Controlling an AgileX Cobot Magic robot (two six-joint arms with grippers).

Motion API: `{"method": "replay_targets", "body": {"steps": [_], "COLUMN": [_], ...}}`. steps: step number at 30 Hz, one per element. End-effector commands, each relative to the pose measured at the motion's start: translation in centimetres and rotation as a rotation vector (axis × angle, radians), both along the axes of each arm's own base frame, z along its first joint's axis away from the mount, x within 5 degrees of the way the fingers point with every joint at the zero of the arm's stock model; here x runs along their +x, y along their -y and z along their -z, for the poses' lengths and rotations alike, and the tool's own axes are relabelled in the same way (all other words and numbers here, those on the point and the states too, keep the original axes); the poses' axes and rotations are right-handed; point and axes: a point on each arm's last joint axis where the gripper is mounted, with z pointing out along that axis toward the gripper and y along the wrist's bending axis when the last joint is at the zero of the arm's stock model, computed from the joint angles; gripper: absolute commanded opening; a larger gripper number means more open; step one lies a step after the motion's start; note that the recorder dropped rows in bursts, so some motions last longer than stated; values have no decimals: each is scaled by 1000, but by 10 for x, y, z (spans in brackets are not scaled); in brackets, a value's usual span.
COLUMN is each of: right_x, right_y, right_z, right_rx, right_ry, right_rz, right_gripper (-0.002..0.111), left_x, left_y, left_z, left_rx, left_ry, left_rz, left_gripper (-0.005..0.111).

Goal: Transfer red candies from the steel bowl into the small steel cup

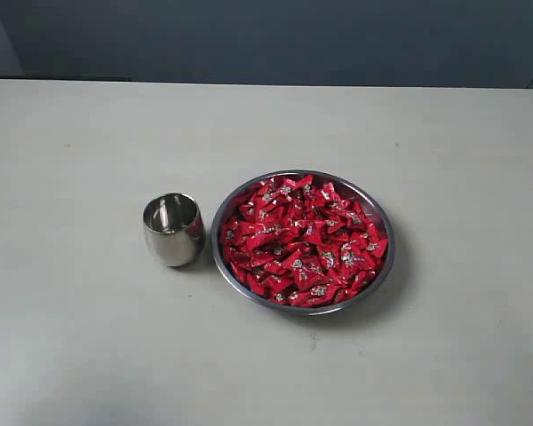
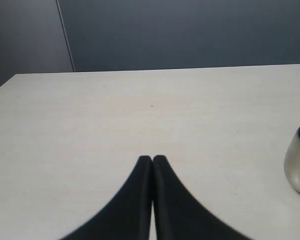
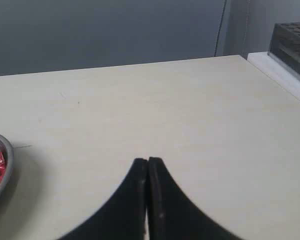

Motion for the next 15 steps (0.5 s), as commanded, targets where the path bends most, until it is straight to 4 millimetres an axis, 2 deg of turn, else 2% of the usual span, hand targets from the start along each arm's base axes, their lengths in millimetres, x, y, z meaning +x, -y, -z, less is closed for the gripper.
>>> {"method": "replay_targets", "body": {"steps": [1,15], "right_x": [0,0], "right_y": [0,1], "right_z": [1,0], "right_rx": [-6,-36], "right_ry": [7,18], "right_rz": [6,9], "right_gripper": [-1,-1], "left_x": [0,0], "left_y": [0,0], "left_z": [1,1], "left_rx": [-1,-1], "left_ry": [3,3], "left_rz": [5,5], "left_gripper": [0,0]}}
